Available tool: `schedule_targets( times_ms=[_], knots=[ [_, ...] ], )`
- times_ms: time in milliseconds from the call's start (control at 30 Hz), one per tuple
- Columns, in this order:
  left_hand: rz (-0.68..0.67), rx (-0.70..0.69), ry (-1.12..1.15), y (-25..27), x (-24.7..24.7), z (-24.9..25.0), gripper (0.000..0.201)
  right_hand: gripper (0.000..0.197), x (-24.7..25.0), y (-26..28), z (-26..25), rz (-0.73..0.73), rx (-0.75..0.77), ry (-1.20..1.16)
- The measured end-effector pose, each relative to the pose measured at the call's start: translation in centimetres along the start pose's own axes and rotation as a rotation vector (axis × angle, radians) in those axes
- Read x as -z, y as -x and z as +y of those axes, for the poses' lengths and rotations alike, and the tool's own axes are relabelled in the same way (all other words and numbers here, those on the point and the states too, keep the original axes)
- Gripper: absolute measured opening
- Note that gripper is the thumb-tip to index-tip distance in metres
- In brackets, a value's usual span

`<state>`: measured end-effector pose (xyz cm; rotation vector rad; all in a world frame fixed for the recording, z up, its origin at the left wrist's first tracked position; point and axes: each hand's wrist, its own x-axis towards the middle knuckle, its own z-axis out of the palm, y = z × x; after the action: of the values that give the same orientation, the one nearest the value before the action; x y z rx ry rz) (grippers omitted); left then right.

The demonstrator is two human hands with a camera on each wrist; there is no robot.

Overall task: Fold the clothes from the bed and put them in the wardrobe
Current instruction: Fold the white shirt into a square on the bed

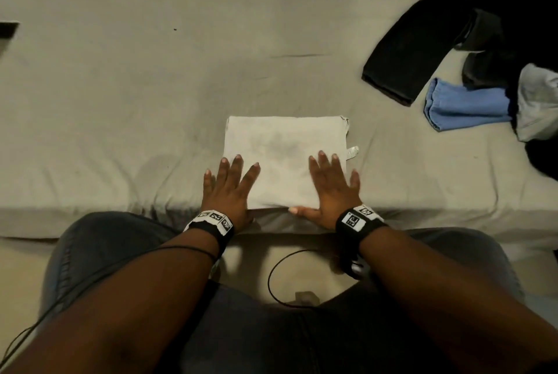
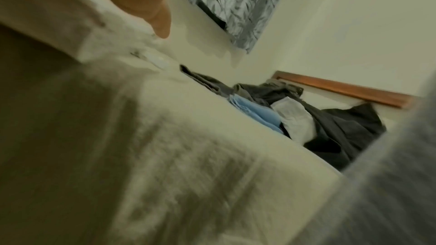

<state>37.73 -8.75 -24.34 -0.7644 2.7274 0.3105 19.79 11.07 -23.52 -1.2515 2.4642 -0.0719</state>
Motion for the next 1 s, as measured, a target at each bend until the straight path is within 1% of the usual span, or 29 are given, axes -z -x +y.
schedule_targets(
  times_ms=[67, 100, 133, 167, 233, 300, 367, 467, 533, 600, 633, 667, 733, 800, 833, 900, 933, 967, 1000],
  knots=[
    [0.03, -0.112, -0.028, 0.6, 0.5, 1.1, 0.112, 0.125, -0.4, 0.7, -2.1, -0.006, 0.168, 0.073],
    [0.026, -0.163, -0.039, 0.7, 0.6, 1.6, 0.108, 0.126, -0.7, 0.8, -2.8, -0.036, 0.211, 0.108],
    [0.007, -0.189, -0.052, 0.7, 0.5, 1.9, 0.107, 0.126, -1.1, 0.8, -3.1, -0.069, 0.205, 0.136],
    [-0.022, -0.185, -0.061, 0.8, 0.4, 1.7, 0.108, 0.127, -1.3, 0.9, -3.0, -0.092, 0.16, 0.151],
    [-0.072, -0.114, -0.051, 0.7, 0.0, 0.8, 0.113, 0.125, -1.5, 1.0, -1.7, -0.11, 0.031, 0.158],
    [-0.061, -0.025, -0.028, 0.7, -0.2, -0.6, 0.11, 0.12, -1.2, 0.9, 0.1, -0.099, -0.027, 0.178],
    [-0.029, 0.036, -0.021, 0.6, 0.2, -1.4, 0.102, 0.11, -0.4, 0.5, 1.1, -0.068, -0.04, 0.216],
    [-0.034, 0.027, -0.013, 0.2, 1.0, -2.3, 0.085, 0.094, 0.8, -0.3, 1.1, -0.063, -0.035, 0.213],
    [-0.014, 0.02, 0.003, 0.0, 1.5, -3.1, 0.07, 0.077, 1.7, -0.6, 1.2, -0.074, -0.015, 0.181],
    [0.014, 0.03, 0.012, -0.1, 2.1, -3.7, 0.058, 0.055, 2.9, -1.2, 1.6, -0.029, -0.001, 0.129],
    [0.035, 0.039, 0.04, -0.3, 2.5, -3.9, 0.054, 0.048, 3.7, -1.6, 1.7, -0.003, 0.009, 0.095],
    [0.062, 0.056, 0.104, -0.5, 2.9, -4.0, 0.052, 0.044, 4.8, -2.0, 1.8, 0.021, 0.023, 0.056],
    [0.134, 0.061, 0.293, -0.8, 4.1, -4.2, 0.049, 0.045, 7.4, -2.5, 2.0, 0.074, 0.066, -0.039],
    [0.226, -0.006, 0.536, -0.7, 5.9, -4.4, 0.037, 0.048, 10.0, -2.4, 2.4, 0.08, 0.115, -0.146],
    [0.268, -0.042, 0.713, -0.2, 7.1, -4.3, 0.029, 0.043, 11.2, -2.1, 2.6, 0.064, 0.132, -0.218],
    [0.343, -0.094, 1.069, 0.6, 9.5, -3.8, 0.016, 0.027, 13.1, -1.5, 2.8, 0.027, 0.088, -0.518],
    [0.393, -0.104, 1.199, 0.7, 10.5, -3.7, 0.01, 0.02, 13.9, -1.2, 2.6, 0.027, 0.066, -0.685],
    [0.44, -0.088, 1.291, 0.5, 11.3, -3.5, 0.005, 0.017, 14.5, -1.3, 2.4, 0.029, 0.059, -0.815],
    [0.468, -0.047, 1.336, 0.1, 11.9, -3.4, 0.004, 0.014, 14.7, -1.9, 2.4, 0.041, 0.061, -0.899]
  ],
)
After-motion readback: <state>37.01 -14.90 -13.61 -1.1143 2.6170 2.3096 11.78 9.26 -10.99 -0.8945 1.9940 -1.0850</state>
